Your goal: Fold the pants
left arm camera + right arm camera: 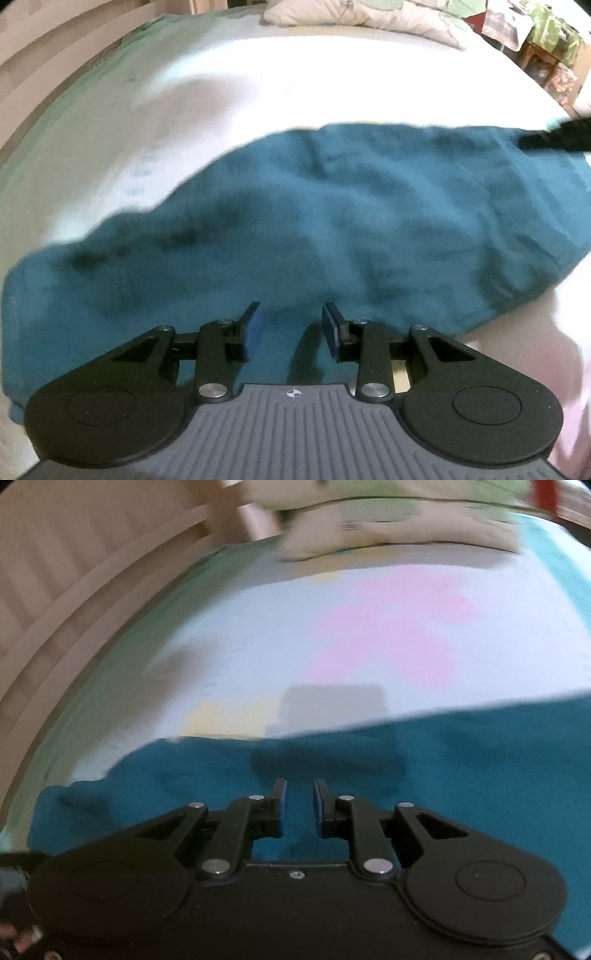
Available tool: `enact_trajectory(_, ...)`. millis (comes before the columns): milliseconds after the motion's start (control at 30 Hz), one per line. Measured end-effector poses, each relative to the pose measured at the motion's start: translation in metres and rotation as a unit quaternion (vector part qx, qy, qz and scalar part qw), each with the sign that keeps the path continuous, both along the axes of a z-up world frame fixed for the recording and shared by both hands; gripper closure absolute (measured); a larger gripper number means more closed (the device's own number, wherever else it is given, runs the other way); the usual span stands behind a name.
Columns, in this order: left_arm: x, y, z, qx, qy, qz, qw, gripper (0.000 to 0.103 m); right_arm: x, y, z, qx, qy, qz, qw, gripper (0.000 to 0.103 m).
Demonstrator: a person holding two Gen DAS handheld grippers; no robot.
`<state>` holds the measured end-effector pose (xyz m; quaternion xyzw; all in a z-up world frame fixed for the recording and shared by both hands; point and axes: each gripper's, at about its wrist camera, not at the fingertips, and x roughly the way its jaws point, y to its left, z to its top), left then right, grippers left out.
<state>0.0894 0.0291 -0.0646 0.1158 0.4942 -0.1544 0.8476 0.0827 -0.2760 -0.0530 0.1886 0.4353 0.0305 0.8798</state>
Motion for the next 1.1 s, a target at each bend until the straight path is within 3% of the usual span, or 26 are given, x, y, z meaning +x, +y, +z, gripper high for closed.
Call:
enact_trajectory(167, 0.016, -0.023, 0.043, 0.017, 0.023, -0.036, 0.999, 0.069, -0.053, -0.09, 0.005, -0.011, 0.024, -0.092, 0.995, 0.073)
enact_trajectory(233, 0.023, -0.034, 0.058, 0.031, 0.055, -0.048, 0.9969, 0.069, -0.069, -0.123, 0.008, -0.017, 0.028, -0.126, 0.992, 0.059)
enact_trajectory(333, 0.032, -0.058, 0.079, 0.056, 0.07, -0.056, 0.9944, 0.069, -0.088, -0.165, 0.011, -0.028, 0.033, -0.167, 0.985, 0.055)
enact_trajectory(400, 0.039, -0.077, 0.089, 0.045, 0.054, -0.055, 0.996, 0.069, -0.098, -0.188, 0.01, -0.034, 0.035, -0.188, 0.981, 0.055)
enact_trajectory(467, 0.046, -0.097, 0.093, 0.003, 0.031, -0.041, 0.9987, 0.069, -0.108, -0.208, 0.007, -0.043, 0.036, -0.204, 0.977, 0.055)
enact_trajectory(567, 0.049, -0.129, 0.083, -0.047, 0.024, -0.024, 0.9983, 0.069, -0.118, -0.233, 0.007, -0.045, 0.036, -0.212, 0.976, 0.052)
enact_trajectory(700, 0.05, -0.178, 0.053, -0.057, 0.053, -0.042, 0.9961, 0.069, -0.124, -0.261, -0.002, -0.033, 0.04, -0.201, 0.978, 0.047)
enact_trajectory(833, 0.051, -0.207, 0.031, -0.097, 0.05, -0.036, 0.9934, 0.069, -0.126, -0.284, -0.019, -0.01, 0.058, -0.182, 0.982, 0.046)
enact_trajectory(1000, 0.063, -0.213, 0.012, -0.128, 0.061, -0.004, 0.9899, 0.069, -0.125, -0.305, -0.049, 0.066, 0.077, -0.166, 0.981, 0.043)
enact_trajectory(1100, 0.068, -0.213, 0.005, -0.131, 0.065, 0.007, 0.9892, 0.069, -0.122, -0.312, -0.056, 0.121, 0.041, -0.159, 0.979, 0.043)
